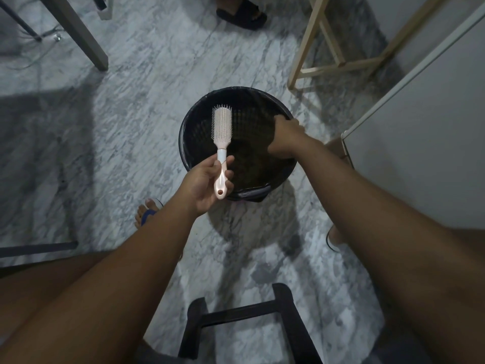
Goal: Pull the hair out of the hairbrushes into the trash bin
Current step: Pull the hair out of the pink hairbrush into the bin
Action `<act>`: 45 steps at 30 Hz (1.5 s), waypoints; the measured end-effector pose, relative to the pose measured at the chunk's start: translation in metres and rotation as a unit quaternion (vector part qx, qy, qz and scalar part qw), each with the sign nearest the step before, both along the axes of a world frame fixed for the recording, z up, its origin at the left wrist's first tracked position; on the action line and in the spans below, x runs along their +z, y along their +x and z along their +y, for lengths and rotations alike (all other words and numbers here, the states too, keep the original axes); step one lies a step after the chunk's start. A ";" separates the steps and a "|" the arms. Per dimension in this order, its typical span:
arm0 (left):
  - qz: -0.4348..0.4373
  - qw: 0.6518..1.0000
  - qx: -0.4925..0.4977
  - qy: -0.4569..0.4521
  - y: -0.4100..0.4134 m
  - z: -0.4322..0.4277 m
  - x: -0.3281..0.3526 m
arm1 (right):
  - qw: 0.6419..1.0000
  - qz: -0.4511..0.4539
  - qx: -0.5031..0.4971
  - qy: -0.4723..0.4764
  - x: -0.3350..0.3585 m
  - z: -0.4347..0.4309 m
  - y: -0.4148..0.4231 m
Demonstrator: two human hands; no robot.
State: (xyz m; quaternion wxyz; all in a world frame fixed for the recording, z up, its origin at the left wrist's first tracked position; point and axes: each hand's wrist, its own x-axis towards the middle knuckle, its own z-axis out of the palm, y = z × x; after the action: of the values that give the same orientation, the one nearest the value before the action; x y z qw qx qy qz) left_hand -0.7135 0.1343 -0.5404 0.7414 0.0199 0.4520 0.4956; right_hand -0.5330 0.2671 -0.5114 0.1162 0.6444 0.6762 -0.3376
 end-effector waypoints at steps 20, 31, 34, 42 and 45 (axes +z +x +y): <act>0.009 1.000 -0.014 0.004 0.020 0.002 0.009 | 0.938 0.283 -0.083 0.181 0.018 -0.003 -0.031; 0.056 0.998 -0.037 -0.012 0.025 0.012 0.020 | 0.804 0.522 -0.247 0.144 0.047 -0.003 -0.031; 0.049 0.998 -0.009 -0.041 0.022 0.007 0.013 | 0.706 0.625 -0.324 0.076 0.061 0.004 -0.026; 0.027 0.999 -0.017 0.001 0.014 -0.003 0.005 | 0.929 0.321 -0.174 0.065 0.015 0.001 -0.011; 0.030 0.998 -0.045 0.023 0.015 -0.002 0.011 | 0.895 0.394 -0.203 0.058 0.011 -0.005 -0.019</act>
State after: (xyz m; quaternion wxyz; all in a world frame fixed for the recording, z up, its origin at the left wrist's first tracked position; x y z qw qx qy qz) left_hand -0.6988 0.1325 -0.5297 0.7482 0.0718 0.4615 0.4712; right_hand -0.5521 0.2625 -0.5001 -0.2682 0.5874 0.5397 -0.5402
